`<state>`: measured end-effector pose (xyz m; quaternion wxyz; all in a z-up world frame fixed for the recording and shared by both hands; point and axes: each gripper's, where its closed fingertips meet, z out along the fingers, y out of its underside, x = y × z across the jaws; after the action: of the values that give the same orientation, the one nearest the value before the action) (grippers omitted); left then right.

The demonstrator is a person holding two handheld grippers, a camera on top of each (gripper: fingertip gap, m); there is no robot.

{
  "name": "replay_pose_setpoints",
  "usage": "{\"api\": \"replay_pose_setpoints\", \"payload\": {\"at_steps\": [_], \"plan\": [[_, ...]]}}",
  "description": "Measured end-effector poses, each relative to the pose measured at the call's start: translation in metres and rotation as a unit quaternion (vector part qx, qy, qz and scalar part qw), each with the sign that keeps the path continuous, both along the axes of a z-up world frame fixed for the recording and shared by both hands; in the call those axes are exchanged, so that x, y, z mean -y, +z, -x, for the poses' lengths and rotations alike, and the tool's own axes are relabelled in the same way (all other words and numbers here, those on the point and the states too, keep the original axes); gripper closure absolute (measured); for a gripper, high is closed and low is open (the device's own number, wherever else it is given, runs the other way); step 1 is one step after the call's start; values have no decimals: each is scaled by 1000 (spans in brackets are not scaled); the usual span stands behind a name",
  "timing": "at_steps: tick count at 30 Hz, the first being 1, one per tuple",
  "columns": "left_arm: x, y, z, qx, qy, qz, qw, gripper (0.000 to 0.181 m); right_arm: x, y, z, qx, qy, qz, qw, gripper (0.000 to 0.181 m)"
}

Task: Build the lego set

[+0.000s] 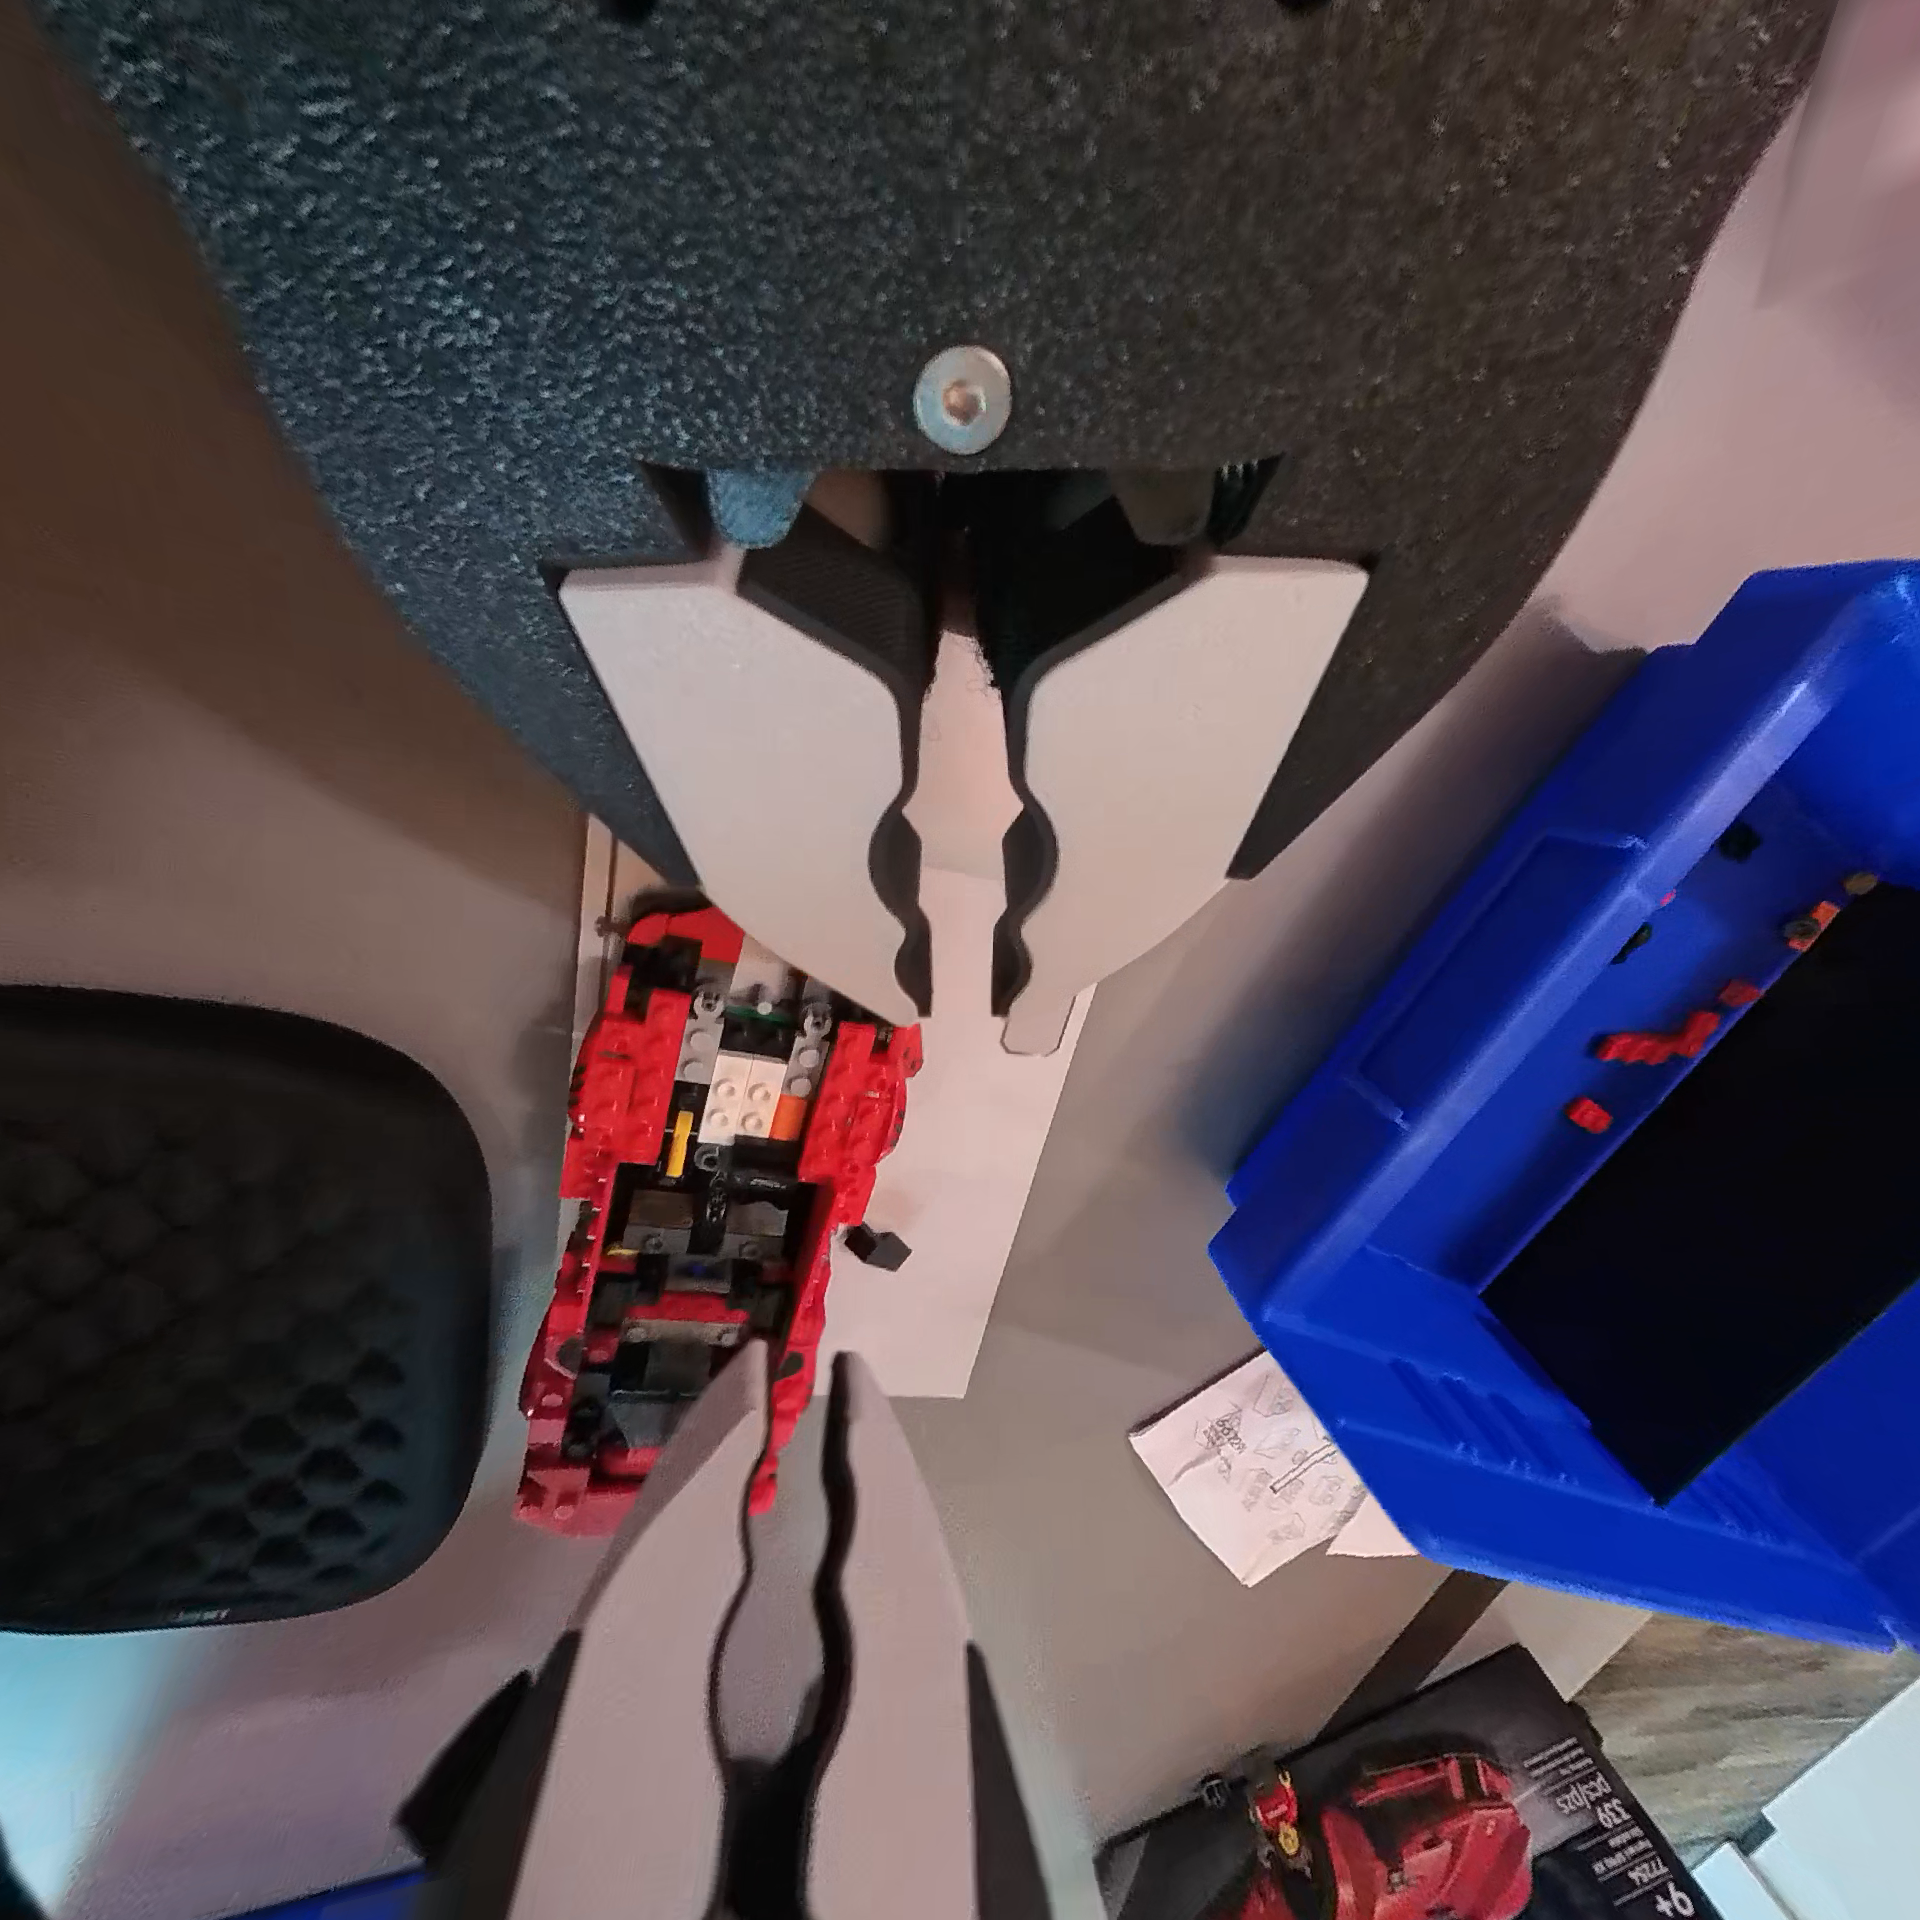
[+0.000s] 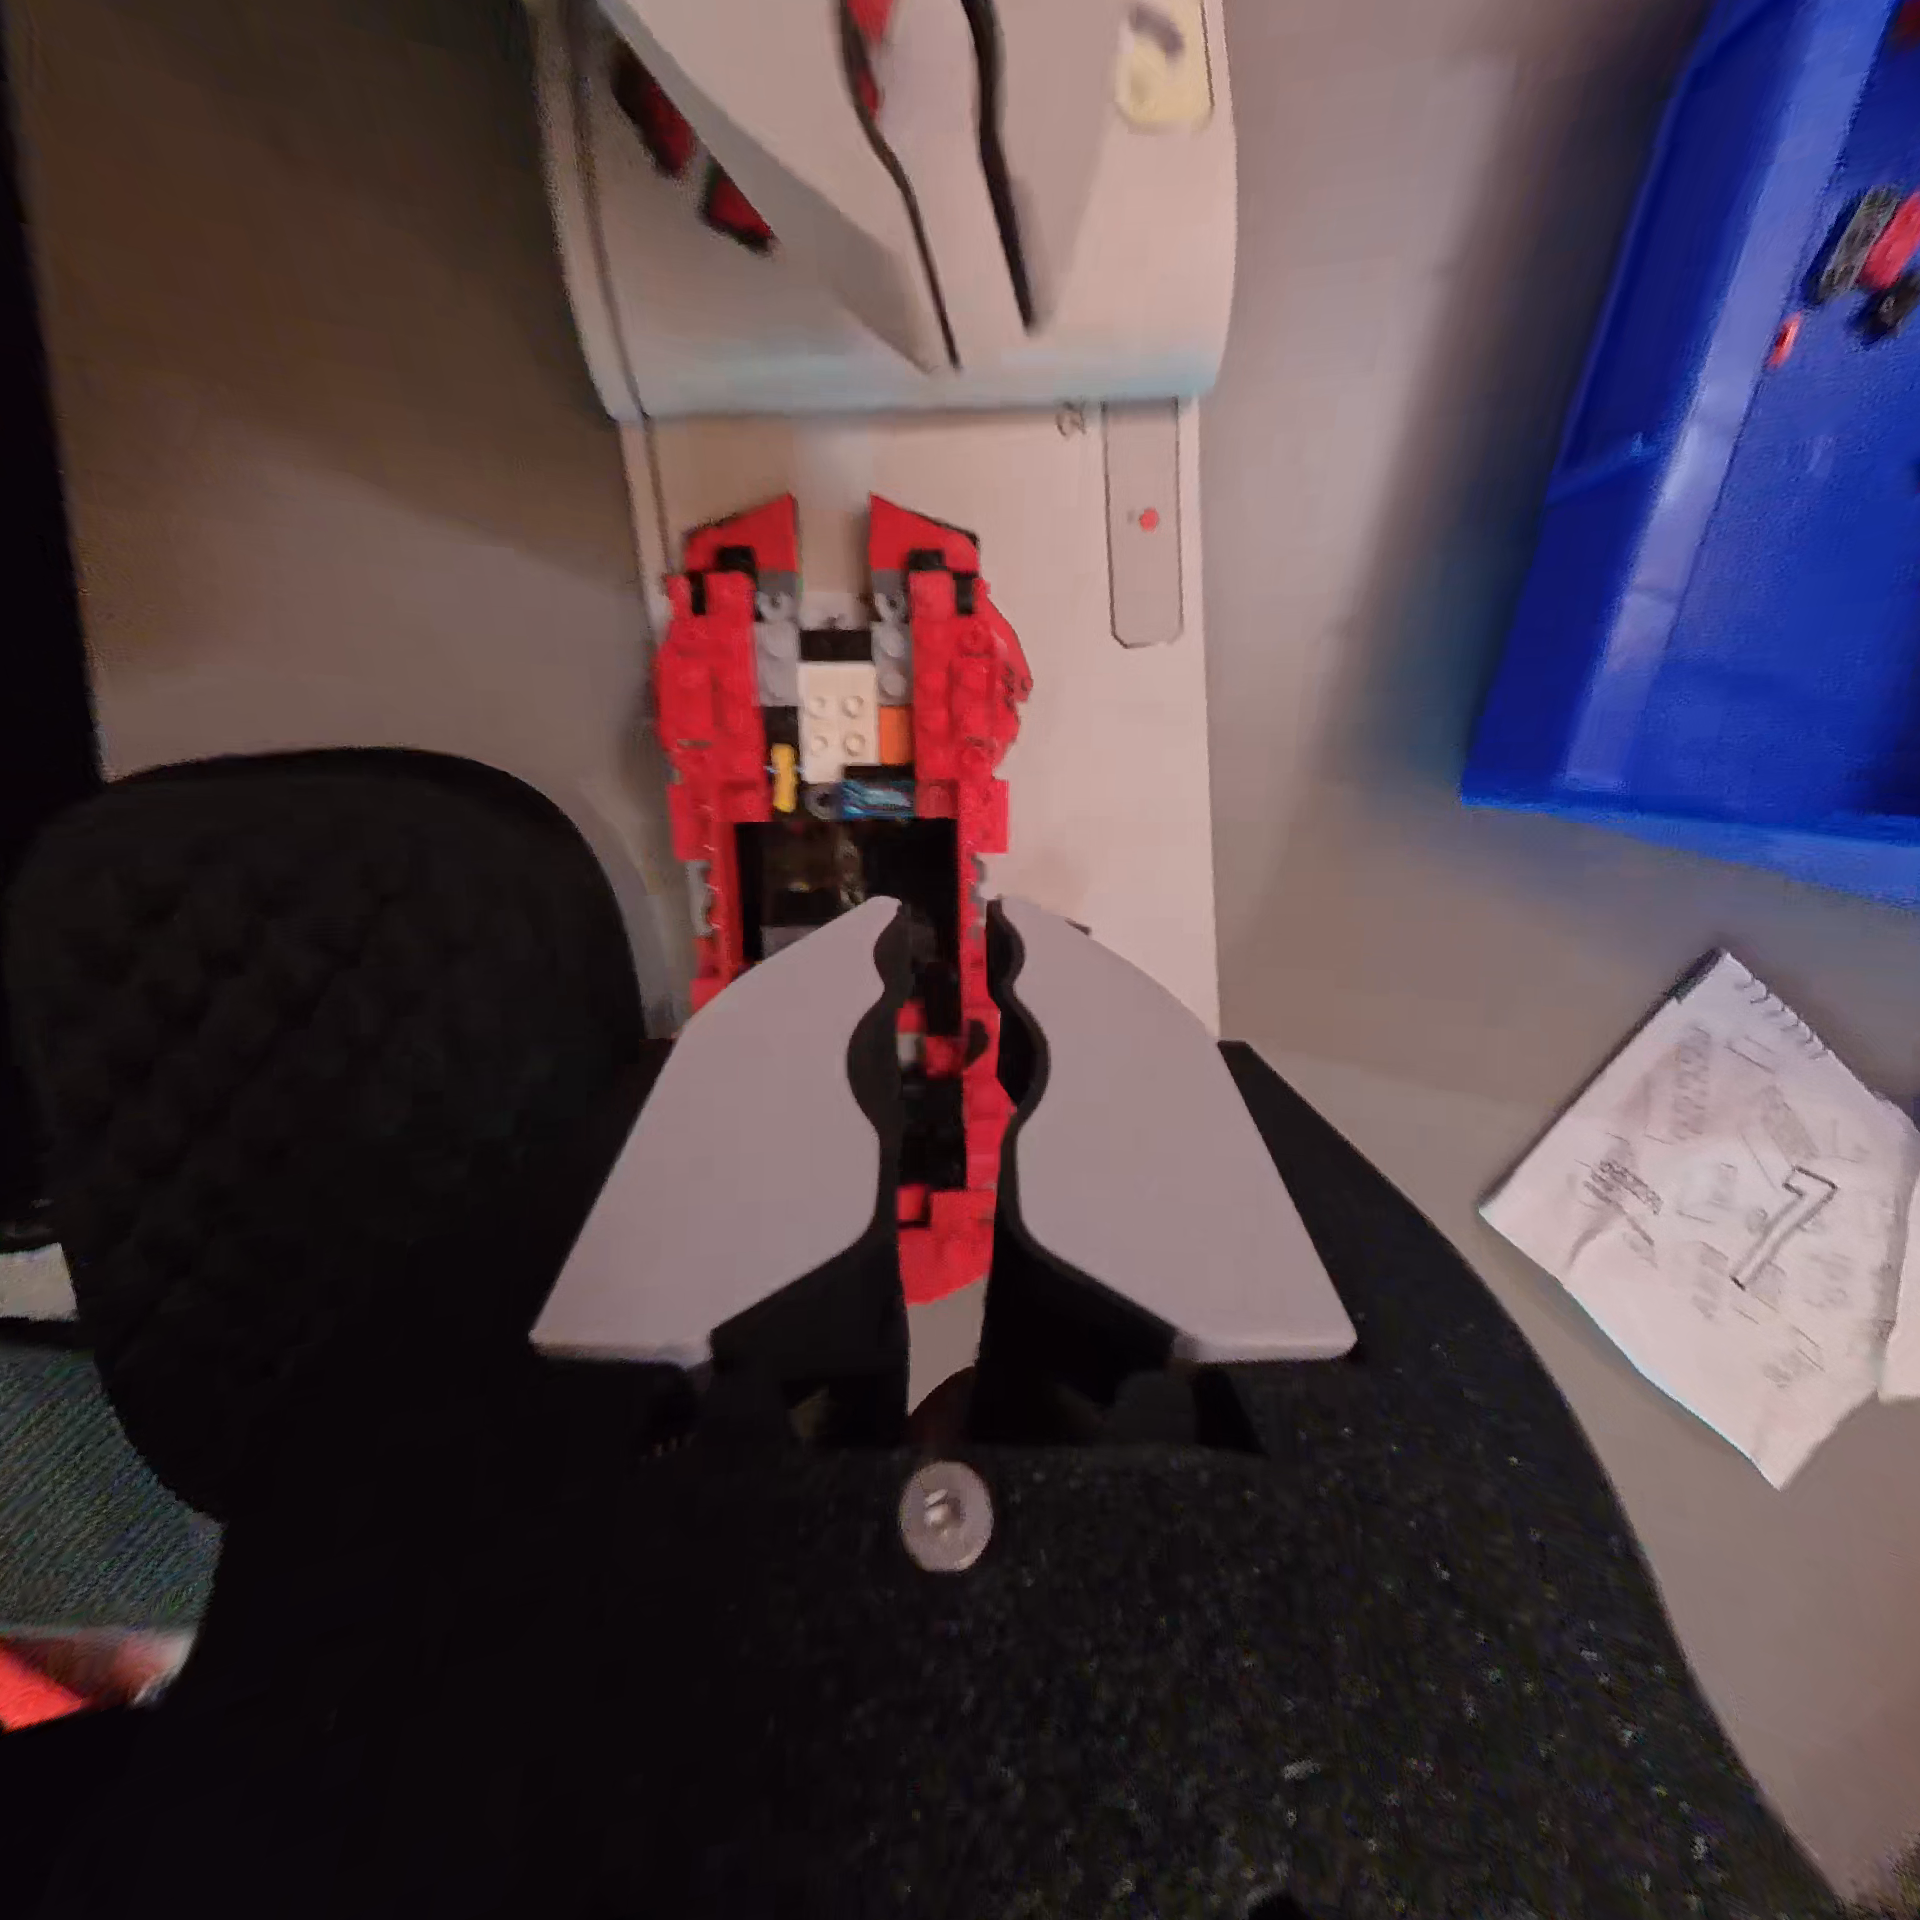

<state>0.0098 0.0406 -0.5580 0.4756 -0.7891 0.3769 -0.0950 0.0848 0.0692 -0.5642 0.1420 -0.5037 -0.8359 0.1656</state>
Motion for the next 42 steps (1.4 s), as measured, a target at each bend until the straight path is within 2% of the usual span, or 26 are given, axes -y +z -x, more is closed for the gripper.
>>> {"api": "replay_pose_setpoints", "payload": {"at_steps": [3, 6, 11, 19, 25, 29, 31, 35, 38, 42], "plan": [[-2, -2, -4, 13, -3, 3, 1000, 171, 14, -9, 0, -42, 8, 4, 999, 171], [-3, -4, -5, 20, -4, 9, 1000, 171, 16, -25, -1, -43, 11, -20, 999, 171], [-3, -5, -2, 33, 0, 11, 999, 171, 17, -36, 1, -40, 11, -34, 999, 172], [-3, -5, -2, 42, -2, 10, 999, 170, 20, -40, 0, -12, 3, -7, 1000, 181], [-3, -5, -1, 46, -1, 9, 999, 170, 18, -36, -1, -30, -8, -9, 999, 181], [-3, -5, -1, 44, -3, 9, 999, 170, 11, -29, 0, -49, -90, -6, 995, 171], [-2, -6, -1, 43, -2, 8, 999, 170, 10, -31, 1, -41, -175, 15, 984, 170], [-2, -3, 0, 49, 0, 1, 999, 169, 16, -25, 3, -57, -347, 79, 933, 174], [-2, 0, 1, 62, 3, 0, 998, 169, 12, -30, -3, -55, -413, 47, 908, 173], [1, 5, -1, 87, -3, -4, 996, 169, 9, -33, -1, -75, -473, 47, 876, 173]]}}
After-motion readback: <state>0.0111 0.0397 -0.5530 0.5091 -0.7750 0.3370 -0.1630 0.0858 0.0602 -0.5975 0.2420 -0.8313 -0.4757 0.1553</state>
